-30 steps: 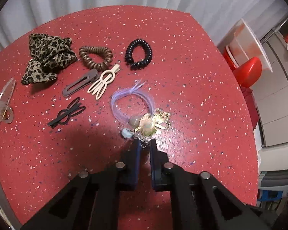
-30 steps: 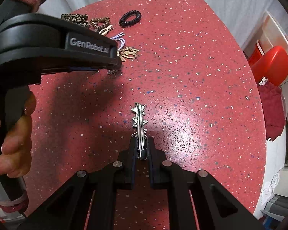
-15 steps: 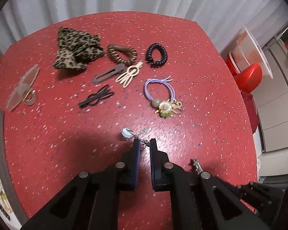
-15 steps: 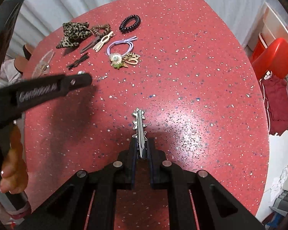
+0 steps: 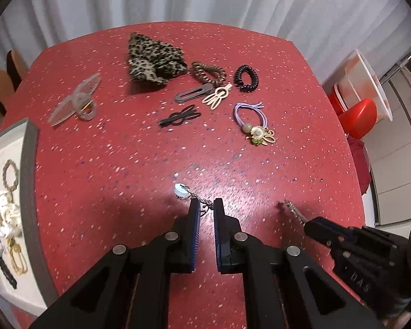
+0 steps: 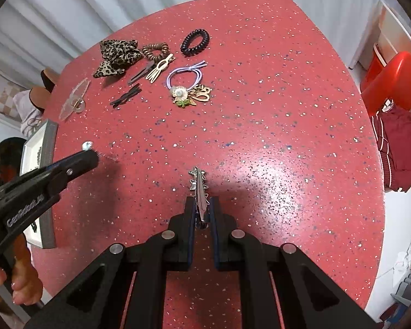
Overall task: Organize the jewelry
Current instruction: 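Carry the chain charm and silver barrette with both tools over the tray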
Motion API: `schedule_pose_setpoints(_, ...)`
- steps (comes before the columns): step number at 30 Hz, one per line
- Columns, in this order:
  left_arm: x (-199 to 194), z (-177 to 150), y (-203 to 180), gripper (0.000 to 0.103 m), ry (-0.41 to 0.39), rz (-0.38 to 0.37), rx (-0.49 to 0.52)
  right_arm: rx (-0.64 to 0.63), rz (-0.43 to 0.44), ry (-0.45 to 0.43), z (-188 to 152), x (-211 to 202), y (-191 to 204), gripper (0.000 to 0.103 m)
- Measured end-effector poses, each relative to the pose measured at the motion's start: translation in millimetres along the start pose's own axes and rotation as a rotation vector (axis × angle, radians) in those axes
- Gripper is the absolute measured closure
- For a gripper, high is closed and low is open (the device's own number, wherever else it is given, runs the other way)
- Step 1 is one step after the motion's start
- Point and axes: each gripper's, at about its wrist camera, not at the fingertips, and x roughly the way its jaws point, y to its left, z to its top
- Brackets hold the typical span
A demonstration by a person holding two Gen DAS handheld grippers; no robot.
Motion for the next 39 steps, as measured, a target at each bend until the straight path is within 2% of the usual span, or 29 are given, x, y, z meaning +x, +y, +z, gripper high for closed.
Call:
schedule_pose_setpoints(7,-22,-16,18,0.092,-0.008,0.015,-0.048,-0.015,0.014,-0.004,-1,-14,8,0.092)
schedule_pose_setpoints(19,-63,-44,41,0.092,-0.014,0.042,-0.101,-0.087,0.025,0.011,-1,-33,45,0.092)
schedule_pose_setpoints(39,-120,-59,100,0.092,-0.078,0.070,-0.211,-0.202,0.054,0.009,1,-54,126,0.092)
